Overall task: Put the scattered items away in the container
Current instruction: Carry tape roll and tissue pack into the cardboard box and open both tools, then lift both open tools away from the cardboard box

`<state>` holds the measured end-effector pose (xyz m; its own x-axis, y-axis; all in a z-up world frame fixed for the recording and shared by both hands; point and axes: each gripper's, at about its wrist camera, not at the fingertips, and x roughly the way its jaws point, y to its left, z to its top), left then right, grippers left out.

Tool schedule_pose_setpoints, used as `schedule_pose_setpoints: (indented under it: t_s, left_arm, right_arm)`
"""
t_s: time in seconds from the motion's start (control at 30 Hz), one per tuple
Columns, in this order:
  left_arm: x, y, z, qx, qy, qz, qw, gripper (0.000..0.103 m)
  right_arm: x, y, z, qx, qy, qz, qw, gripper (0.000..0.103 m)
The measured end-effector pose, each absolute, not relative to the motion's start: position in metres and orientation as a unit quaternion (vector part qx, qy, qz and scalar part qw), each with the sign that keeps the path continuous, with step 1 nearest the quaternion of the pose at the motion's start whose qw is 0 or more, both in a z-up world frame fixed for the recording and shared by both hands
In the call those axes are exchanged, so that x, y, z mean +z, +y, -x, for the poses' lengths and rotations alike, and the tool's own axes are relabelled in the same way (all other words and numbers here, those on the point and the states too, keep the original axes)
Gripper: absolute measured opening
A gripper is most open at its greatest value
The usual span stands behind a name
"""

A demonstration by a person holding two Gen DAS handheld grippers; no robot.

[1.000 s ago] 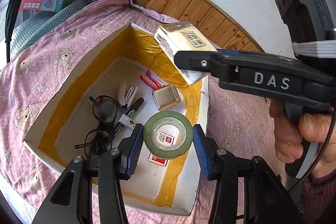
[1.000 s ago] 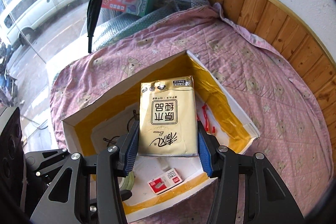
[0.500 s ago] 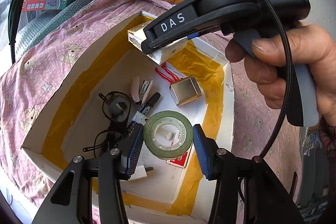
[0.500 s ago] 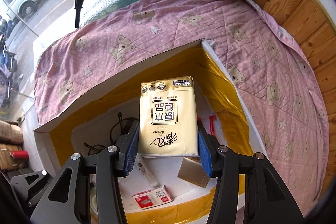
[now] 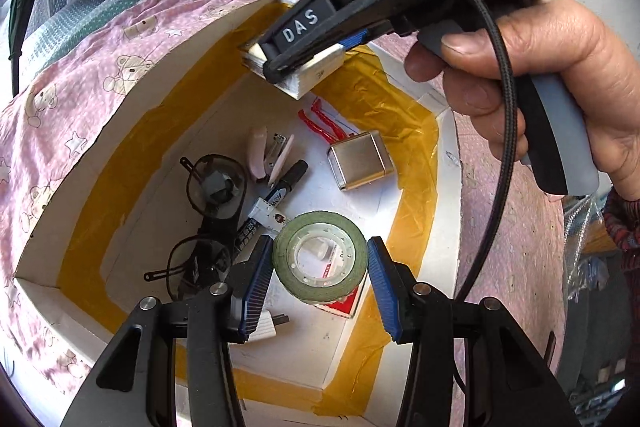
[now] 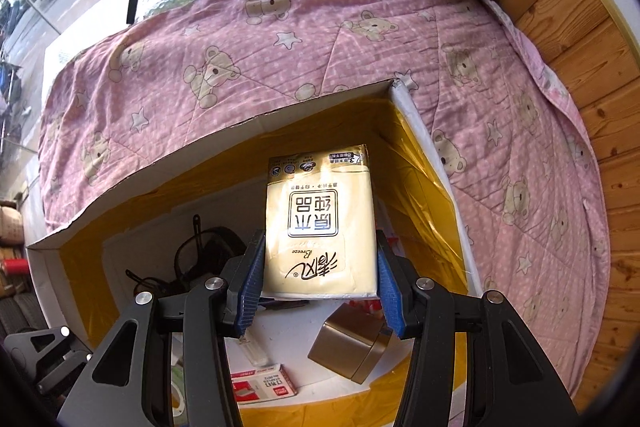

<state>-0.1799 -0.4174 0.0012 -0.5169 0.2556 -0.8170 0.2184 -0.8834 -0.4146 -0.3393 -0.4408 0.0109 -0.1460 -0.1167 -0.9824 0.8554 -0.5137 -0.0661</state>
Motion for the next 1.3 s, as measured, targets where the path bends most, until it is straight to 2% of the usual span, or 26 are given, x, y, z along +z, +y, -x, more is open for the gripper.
schedule_pose_setpoints:
  t_s: [0.27,0.4,0.77,1.03,1.3]
  left_arm:
    - [-0.005,-0.42,0.185,0.828,-0.25,0.502,0.017,0.049]
    - [-0.011,-0.415,0.187,0.825,-0.24,0.512,0.015,0.06]
    - [0.006,-0.415,0.173,0.836,-0.237,0.496,0.005,0.061]
    - [0.025,-0.404,0.16,0.847,-0.221,0.484,0.002,0.061]
    - [0.055,-0.385,0.137,0.873,-0.169,0.458,-0.011,0.063]
  right_arm:
    - [0.008,-0.434,0.349,-0.687,0.316,-0.553,0.35,0.055]
    - [0.008,-0.425,0.35,-0.69,0.289,-0.563,0.352,0.055]
    - [0.026,-0.414,0.341,-0.702,0.264,-0.556,0.359,0.055]
    - [0.039,-0.393,0.318,-0.705,0.265,-0.548,0.364,0.055]
    - [0.062,-0.362,0.268,-0.722,0.333,-0.494,0.351,0.055]
